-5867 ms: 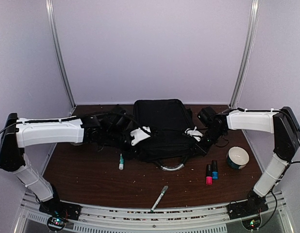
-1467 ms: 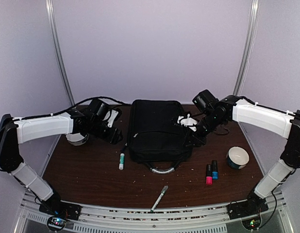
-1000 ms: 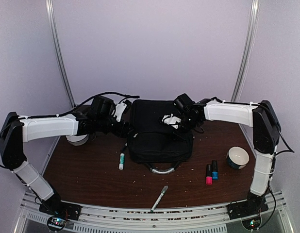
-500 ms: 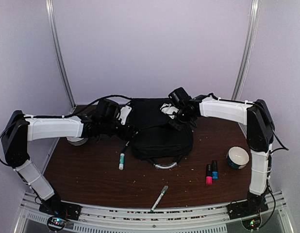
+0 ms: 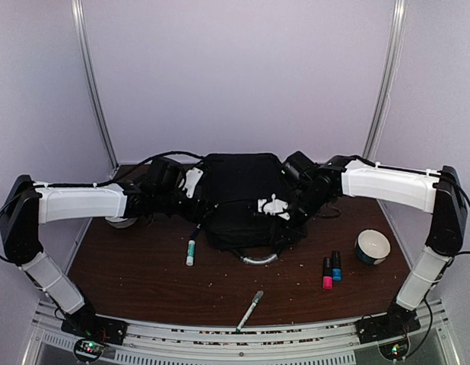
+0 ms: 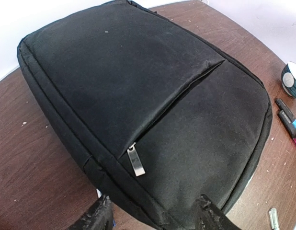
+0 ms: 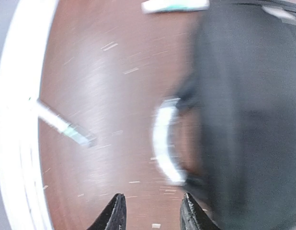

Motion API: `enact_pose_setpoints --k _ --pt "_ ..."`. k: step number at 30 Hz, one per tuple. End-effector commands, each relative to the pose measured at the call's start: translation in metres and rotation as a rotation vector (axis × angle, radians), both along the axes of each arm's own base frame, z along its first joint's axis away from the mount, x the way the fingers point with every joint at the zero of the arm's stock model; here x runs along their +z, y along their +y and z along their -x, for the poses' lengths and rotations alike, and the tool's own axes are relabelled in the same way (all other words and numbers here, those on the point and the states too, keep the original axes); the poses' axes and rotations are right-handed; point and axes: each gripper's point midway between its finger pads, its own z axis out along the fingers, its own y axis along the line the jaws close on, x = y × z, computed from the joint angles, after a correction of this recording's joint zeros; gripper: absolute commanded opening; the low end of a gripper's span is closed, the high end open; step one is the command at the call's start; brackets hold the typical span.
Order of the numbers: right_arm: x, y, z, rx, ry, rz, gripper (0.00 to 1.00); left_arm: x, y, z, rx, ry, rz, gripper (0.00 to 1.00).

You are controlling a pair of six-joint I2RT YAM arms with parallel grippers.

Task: Pack the student bag
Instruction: Adjust the student bag at the center of the board, then move the pen to the center of the board.

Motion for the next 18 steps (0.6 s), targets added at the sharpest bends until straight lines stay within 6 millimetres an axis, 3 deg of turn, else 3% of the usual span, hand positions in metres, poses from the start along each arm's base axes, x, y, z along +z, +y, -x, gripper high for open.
enact_pose_setpoints --k 1,6,11,18 --pt "-0.029 -0.003 0.063 0.216 0.070 0.062 0.39 0.012 0.008 0.001 0.014 -0.042 -0.021 0.60" --pt "-0.062 0.010 0.102 0.369 0.021 0.155 0.39 0.016 0.015 0.004 0.033 -0.047 -0.027 0.61" --pt "-0.074 0.032 0.127 0.484 -0.043 0.188 0.38 0.014 0.021 0.008 0.048 -0.041 -0.029 0.61" --pt "-0.091 0.043 0.130 0.535 -0.079 0.220 0.38 0.015 0.027 0.014 0.058 -0.036 -0.024 0.61"
